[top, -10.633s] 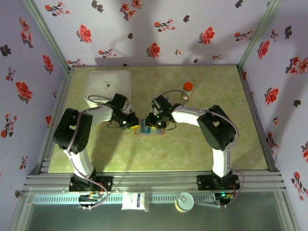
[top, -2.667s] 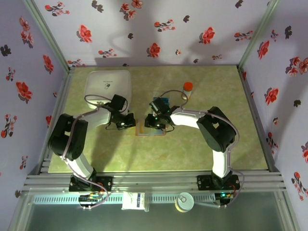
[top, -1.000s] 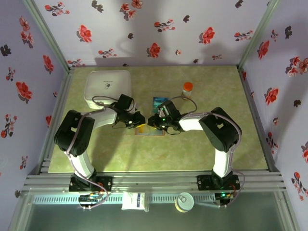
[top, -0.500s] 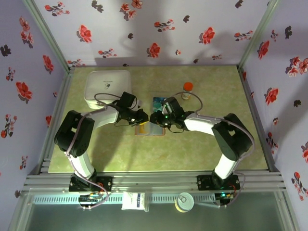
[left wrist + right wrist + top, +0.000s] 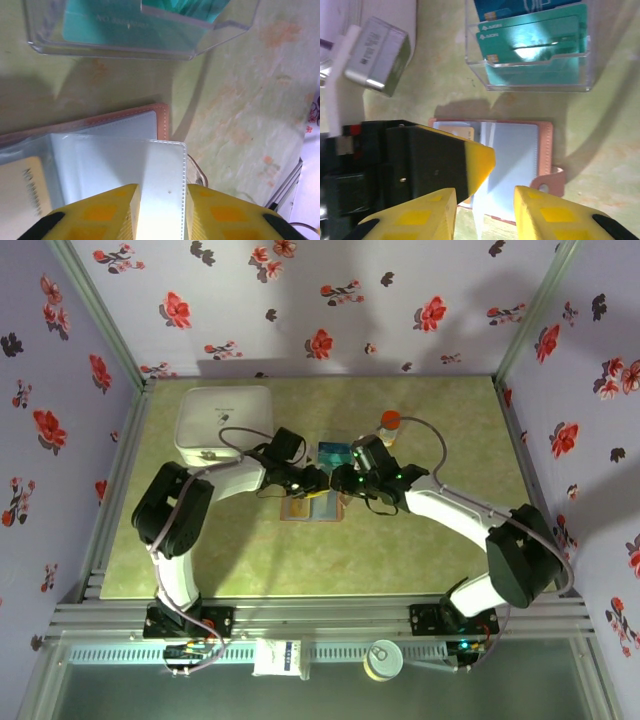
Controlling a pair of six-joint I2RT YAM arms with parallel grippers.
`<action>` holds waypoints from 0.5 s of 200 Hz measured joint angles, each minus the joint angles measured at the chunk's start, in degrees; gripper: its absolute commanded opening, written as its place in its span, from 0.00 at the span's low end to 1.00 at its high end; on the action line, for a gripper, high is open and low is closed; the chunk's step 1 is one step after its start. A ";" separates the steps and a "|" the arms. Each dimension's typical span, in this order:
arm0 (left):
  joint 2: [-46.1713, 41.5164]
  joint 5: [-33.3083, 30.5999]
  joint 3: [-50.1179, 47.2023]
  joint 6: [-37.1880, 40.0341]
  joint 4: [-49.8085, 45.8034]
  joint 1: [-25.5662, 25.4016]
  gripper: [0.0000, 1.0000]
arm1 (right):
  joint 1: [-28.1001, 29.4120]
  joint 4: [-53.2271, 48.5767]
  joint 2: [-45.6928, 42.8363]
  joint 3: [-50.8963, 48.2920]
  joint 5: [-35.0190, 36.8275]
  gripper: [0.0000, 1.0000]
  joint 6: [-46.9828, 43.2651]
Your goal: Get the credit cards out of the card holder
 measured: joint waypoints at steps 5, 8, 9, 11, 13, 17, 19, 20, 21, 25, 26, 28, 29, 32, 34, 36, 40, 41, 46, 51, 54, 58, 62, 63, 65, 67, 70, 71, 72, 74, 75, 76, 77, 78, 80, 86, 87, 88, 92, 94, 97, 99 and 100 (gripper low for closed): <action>0.61 0.00 0.31 -0.02 0.00 -0.24 0.31 | 0.00 -0.28 -0.28 -0.02 0.26 0.36 -0.02; 1.01 0.00 0.50 -0.02 0.00 -0.39 0.32 | 0.00 -0.46 -0.44 -0.04 0.42 0.36 0.00; 1.09 0.00 0.55 -0.02 0.00 -0.44 0.32 | 0.00 -0.48 -0.48 -0.04 0.44 0.36 0.00; 1.33 0.00 0.68 -0.02 -0.02 -0.52 0.32 | 0.00 -0.66 -0.57 -0.04 0.55 0.36 0.00; 1.49 0.00 0.74 -0.02 -0.02 -0.59 0.32 | 0.00 -0.74 -0.66 -0.04 0.63 0.36 0.00; 1.90 0.02 0.96 -0.02 -0.02 -0.72 0.32 | 0.00 -0.94 -0.85 -0.07 0.83 0.36 0.00; 2.12 0.02 1.05 -0.02 0.00 -0.76 0.32 | 0.00 -1.03 -0.94 -0.09 0.90 0.37 0.00; 2.19 0.02 1.07 -0.02 0.00 -0.79 0.32 | 0.00 -1.03 -0.98 -0.09 0.92 0.37 0.00; 2.34 0.02 1.14 -0.02 0.00 -0.83 0.32 | 0.00 -1.07 -1.01 -0.11 0.94 0.37 0.00; 2.62 0.04 1.29 -0.02 0.00 -0.94 0.32 | 0.00 -1.25 -1.20 -0.17 1.14 0.37 0.00; 2.71 0.04 1.33 -0.02 0.00 -0.98 0.32 | 0.00 -1.27 -1.22 -0.17 1.14 0.37 0.00; 2.84 0.04 1.36 -0.02 0.02 -0.98 0.32 | 0.00 -1.31 -1.31 -0.26 1.25 0.37 0.00; 2.97 0.04 1.42 -0.02 0.02 -1.01 0.32 | 0.00 -1.31 -1.38 -0.31 1.29 0.37 0.00; 3.19 0.07 1.51 -0.02 0.02 -1.03 0.32 | 0.00 -1.36 -1.49 -0.39 1.31 0.37 0.00; 3.34 0.09 1.53 -0.02 0.02 -1.07 0.33 | 0.00 -1.42 -1.57 -0.44 1.40 0.37 0.00; 3.48 0.09 1.60 -0.02 0.02 -1.07 0.33 | 0.00 -1.53 -1.64 -0.46 1.46 0.37 0.02; 3.67 0.11 1.66 -0.02 0.00 -1.07 0.33 | 0.00 -1.66 -1.70 -0.52 1.49 0.37 0.00; 3.78 0.15 1.68 -0.02 0.02 -1.07 0.33 | 0.00 -1.66 -1.73 -0.52 1.49 0.37 0.02; 4.00 0.17 1.73 -0.04 0.00 -1.07 0.34 | 0.00 -1.73 -1.84 -0.61 1.53 0.37 0.02; 4.22 0.17 1.73 -0.04 0.02 -1.07 0.34 | 0.00 -1.75 -1.95 -0.72 1.55 0.37 0.02; 4.31 0.17 1.73 -0.04 0.02 -1.07 0.34 | 0.00 -1.79 -1.97 -0.76 1.60 0.37 0.02; 4.44 0.20 1.73 -0.07 0.02 -1.07 0.34 | 0.00 -1.92 -2.05 -0.81 1.62 0.37 0.02; 4.48 0.20 1.73 -0.07 0.02 -1.07 0.34 | 0.00 -2.03 -2.12 -0.85 1.62 0.37 0.02; 4.52 0.20 1.73 -0.07 0.02 -1.07 0.34 | 0.00 -2.05 -2.14 -0.85 1.62 0.37 0.02; 4.55 0.20 1.73 -0.09 0.02 -1.07 0.34 | 0.00 -2.10 -2.16 -0.87 1.64 0.37 0.02; 4.55 0.22 1.75 -0.11 0.02 -1.07 0.34 | 0.00 -2.12 -2.19 -0.90 1.62 0.37 0.02; 4.57 0.22 1.75 -0.17 0.02 -1.07 0.34 | 0.00 -2.16 -2.27 -0.92 1.64 0.37 0.02; 4.57 0.22 1.77 -0.20 0.02 -1.07 0.34 | 0.00 -2.16 -2.27 -0.96 1.64 0.37 0.02; 4.57 0.22 1.77 -0.20 0.00 -1.07 0.34 | 0.00 -2.16 -2.27 -0.96 1.62 0.37 0.02; 4.57 0.24 1.77 -0.22 0.00 -1.07 0.35 | 0.00 -2.19 -2.32 -0.98 1.64 0.37 0.02; 4.57 0.24 1.79 -0.22 0.02 -1.07 0.35 | 0.00 -2.21 -2.34 -0.98 1.64 0.37 0.02; 4.57 0.26 1.79 -0.24 0.00 -1.07 0.35 | 0.00 -2.23 -2.36 -1.01 1.64 0.37 0.02; 4.57 0.28 1.81 -0.24 0.02 -1.07 0.35 | 0.00 -2.25 -2.36 -1.01 1.64 0.38 0.02; 4.57 0.28 1.81 -0.24 0.02 -1.07 0.35 | 0.00 -2.27 -2.38 -1.03 1.64 0.38 0.02; 4.57 0.33 1.84 -0.24 0.02 -1.07 0.35 | 0.00 -2.32 -2.38 -1.03 1.64 0.38 0.04; 4.57 0.39 1.95 -0.28 0.04 -1.07 0.35 | 0.00 -2.38 -2.47 -1.07 1.64 0.38 0.02; 4.57 0.42 1.95 -0.28 0.04 -1.07 0.35 | 0.00 -2.43 -2.47 -1.09 1.64 0.38 0.02; 4.57 0.42 1.97 -0.28 0.04 -1.07 0.35 | 0.00 -2.45 -2.47 -1.09 1.64 0.38 0.02; 4.57 0.42 2.05 -0.31 0.04 -1.07 0.35 | 0.00 -2.51 -2.49 -1.14 1.64 0.38 0.02; 4.57 0.42 2.08 -0.35 0.04 -1.07 0.35 | 0.00 -2.54 -2.49 -1.16 1.64 0.38 0.02; 4.57 0.42 2.12 -0.39 0.04 -1.07 0.35 | 0.00 -2.56 -2.51 -1.18 1.64 0.38 0.02; 4.57 0.42 2.16 -0.42 0.04 -1.07 0.35 | 0.00 -2.58 -2.54 -1.20 1.64 0.38 0.02; 4.57 0.42 2.16 -0.44 0.04 -1.07 0.35 | 0.00 -2.58 -2.54 -1.22 1.64 0.38 0.02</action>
